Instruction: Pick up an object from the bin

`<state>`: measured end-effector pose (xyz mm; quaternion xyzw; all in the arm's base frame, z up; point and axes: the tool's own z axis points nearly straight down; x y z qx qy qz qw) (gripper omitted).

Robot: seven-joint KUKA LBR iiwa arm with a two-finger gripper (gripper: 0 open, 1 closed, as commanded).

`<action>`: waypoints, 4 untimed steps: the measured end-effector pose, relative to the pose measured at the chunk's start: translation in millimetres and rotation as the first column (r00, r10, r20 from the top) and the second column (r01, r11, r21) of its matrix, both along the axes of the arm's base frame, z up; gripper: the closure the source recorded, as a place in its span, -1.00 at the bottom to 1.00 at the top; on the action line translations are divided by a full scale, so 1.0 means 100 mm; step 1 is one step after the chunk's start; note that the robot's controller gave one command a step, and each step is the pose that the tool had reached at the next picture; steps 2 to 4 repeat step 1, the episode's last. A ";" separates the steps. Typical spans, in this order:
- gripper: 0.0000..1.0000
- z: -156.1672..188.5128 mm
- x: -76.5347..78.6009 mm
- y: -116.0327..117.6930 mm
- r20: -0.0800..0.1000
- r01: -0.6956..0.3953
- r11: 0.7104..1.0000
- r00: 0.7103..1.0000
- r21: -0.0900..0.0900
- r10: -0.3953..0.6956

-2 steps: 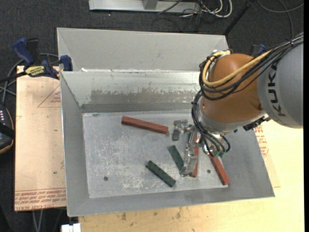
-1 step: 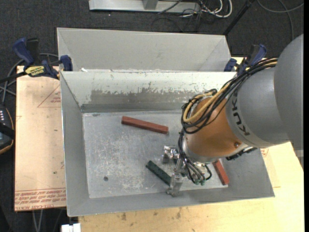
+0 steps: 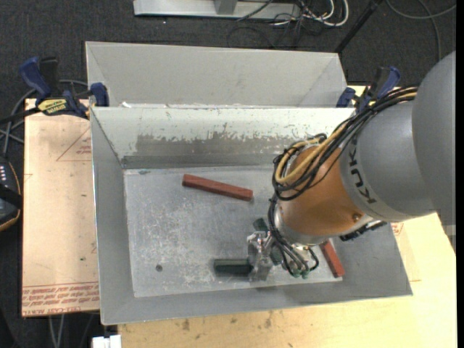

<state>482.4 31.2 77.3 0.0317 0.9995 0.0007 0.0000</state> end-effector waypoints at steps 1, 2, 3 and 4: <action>1.00 1.55 0.16 -0.17 0.011 -0.084 0.996 0.996 -0.002 0.084; 1.00 1.55 0.16 -0.17 0.011 -0.084 0.996 0.996 -0.002 0.084; 1.00 1.55 0.16 -0.17 0.011 -0.084 0.996 0.996 -0.002 0.084; 1.00 1.55 0.16 -0.17 0.011 -0.084 0.996 0.996 -0.002 0.084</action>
Offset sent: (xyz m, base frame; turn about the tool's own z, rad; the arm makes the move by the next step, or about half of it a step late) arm 0.0139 -0.0172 0.1507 -0.0863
